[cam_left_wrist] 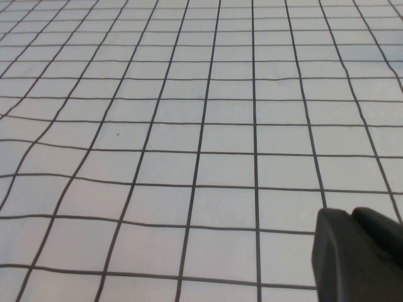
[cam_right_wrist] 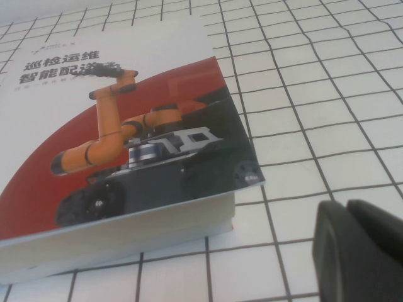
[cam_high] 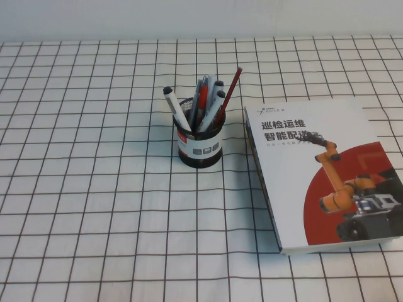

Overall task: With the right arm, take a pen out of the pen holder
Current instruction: 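Take a marker out of the pen holder and lay it on the table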

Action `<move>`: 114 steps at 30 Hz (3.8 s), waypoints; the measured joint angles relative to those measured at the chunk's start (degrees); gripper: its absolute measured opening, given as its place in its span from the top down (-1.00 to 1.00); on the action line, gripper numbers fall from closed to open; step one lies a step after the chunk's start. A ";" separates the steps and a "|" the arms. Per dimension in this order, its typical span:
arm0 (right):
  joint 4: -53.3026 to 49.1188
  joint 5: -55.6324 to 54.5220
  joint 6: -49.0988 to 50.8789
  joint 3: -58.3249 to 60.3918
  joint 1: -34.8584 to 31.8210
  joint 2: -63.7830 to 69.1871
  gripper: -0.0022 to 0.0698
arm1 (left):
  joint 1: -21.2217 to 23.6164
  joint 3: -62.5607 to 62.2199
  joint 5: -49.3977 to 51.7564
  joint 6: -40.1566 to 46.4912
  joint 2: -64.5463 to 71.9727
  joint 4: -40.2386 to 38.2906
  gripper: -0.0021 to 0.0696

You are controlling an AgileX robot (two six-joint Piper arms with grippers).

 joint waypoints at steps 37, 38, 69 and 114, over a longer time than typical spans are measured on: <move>27.63 -21.16 0.11 -0.34 0.00 0.00 0.98 | 0.00 0.00 0.00 0.00 0.00 0.00 0.95; 28.06 -19.57 0.11 -1.22 0.00 0.00 0.98 | 0.00 0.00 0.00 0.00 0.00 0.00 0.95; 35.52 7.03 -32.24 -44.72 11.80 60.72 0.98 | 0.00 0.00 0.00 0.00 0.00 0.00 0.95; 9.41 -77.97 5.94 -55.38 36.50 109.18 -0.10 | 0.00 0.00 0.00 0.00 0.00 0.00 0.95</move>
